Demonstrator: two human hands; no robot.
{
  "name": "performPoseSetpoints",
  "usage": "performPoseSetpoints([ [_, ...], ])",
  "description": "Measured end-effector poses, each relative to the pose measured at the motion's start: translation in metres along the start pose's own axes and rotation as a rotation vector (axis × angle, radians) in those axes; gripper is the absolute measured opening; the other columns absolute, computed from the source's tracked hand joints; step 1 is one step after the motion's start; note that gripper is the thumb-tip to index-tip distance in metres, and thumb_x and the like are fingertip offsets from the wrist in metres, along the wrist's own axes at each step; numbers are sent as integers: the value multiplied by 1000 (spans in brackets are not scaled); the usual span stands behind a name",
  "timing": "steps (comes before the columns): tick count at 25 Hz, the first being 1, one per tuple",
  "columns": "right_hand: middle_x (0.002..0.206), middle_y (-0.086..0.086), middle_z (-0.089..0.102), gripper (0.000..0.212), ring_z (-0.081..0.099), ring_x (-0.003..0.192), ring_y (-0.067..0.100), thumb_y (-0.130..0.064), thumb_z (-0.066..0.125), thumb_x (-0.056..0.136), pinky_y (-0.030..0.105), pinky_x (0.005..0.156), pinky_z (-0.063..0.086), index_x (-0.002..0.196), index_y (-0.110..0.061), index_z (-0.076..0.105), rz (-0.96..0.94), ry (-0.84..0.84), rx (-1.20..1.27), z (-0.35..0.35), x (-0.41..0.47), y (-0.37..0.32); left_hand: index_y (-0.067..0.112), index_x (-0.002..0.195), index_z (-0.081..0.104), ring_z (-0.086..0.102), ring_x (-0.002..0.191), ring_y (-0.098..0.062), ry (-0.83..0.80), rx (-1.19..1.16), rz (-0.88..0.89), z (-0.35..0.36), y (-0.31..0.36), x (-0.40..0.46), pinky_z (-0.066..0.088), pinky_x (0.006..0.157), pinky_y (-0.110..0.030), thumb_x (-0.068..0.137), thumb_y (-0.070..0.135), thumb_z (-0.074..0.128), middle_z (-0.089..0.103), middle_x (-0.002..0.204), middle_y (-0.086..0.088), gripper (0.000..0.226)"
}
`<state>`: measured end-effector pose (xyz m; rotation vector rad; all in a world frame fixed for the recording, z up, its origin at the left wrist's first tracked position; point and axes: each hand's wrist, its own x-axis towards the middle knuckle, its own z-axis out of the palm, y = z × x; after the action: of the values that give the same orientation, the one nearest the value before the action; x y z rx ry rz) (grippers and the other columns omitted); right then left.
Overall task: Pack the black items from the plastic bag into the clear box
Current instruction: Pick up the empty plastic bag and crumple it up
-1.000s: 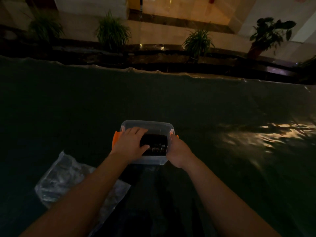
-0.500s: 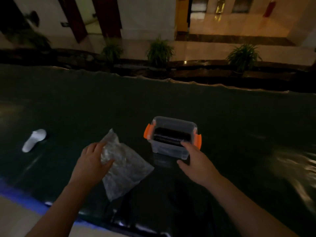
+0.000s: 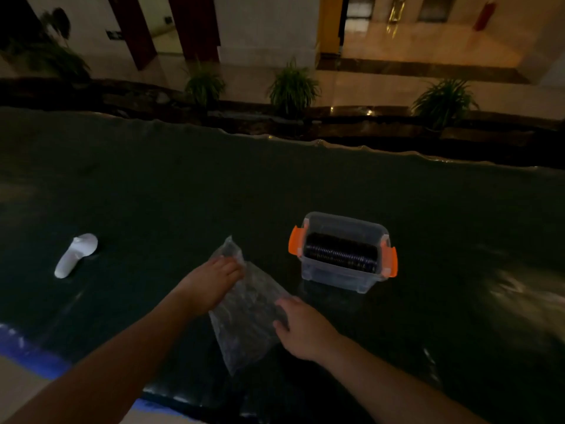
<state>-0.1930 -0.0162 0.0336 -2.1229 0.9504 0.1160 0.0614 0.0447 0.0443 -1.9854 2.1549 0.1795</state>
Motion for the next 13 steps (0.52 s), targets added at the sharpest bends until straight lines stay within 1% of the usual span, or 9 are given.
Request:
performPoseSetpoints([
  [1,156,0,45,57,49,137,19,-40,57,101,37,109,41,154,-28,39,46,-17,27,10,13,-8,24,155,31,21,152,-22,-51,-1,-21,5,-13,11,10,123,-40,95,41,60,29,164,-5,69],
  [3,166,7,32,71,36,149,27,-46,55,101,42,116,34,161,-25,23,127,-18,87,34,45,-26,23,159,18,9,154,-24,-129,-4,-56,23,-41,30,6,123,-45,93,57,54,17,168,-7,82],
  [4,170,9,22,78,27,153,30,-50,54,100,45,121,28,163,-25,15,167,-5,90,47,61,-33,25,160,13,5,155,-25,-169,-16,-64,33,-52,36,4,123,-48,90,63,53,12,169,-6,89],
  [6,173,14,3,87,8,157,38,-63,44,98,54,125,9,164,-25,2,254,47,-14,68,85,-41,28,160,0,-3,155,-28,-220,-36,-88,52,-59,43,1,122,-54,82,78,46,2,170,-5,103],
  [8,171,22,-9,93,-6,156,47,-76,26,93,60,120,-9,164,-24,-3,365,130,-147,89,112,-47,32,157,-16,-10,153,-35,-235,-30,-87,74,-67,50,-1,120,-63,76,87,36,-8,170,-7,111],
  [10,169,26,-15,97,-18,154,47,-81,11,88,60,114,-22,164,-24,-5,394,241,-245,105,129,-48,36,151,-28,-18,150,-42,-232,-41,-99,93,-69,55,-2,116,-71,72,91,31,-20,166,-9,113],
  [11,169,25,-17,96,-21,153,44,-82,7,87,59,112,-25,163,-25,-7,374,275,-282,112,136,-46,38,148,-32,-22,148,-45,-219,-59,-109,101,-69,57,-4,113,-74,68,94,30,-26,164,-10,116],
  [13,170,22,-19,92,-23,153,41,-83,7,89,57,112,-27,162,-31,-12,334,282,-329,126,152,-38,40,142,-40,-28,145,-48,-197,-96,-117,120,-69,59,-9,108,-77,59,100,27,-34,158,-10,122],
])
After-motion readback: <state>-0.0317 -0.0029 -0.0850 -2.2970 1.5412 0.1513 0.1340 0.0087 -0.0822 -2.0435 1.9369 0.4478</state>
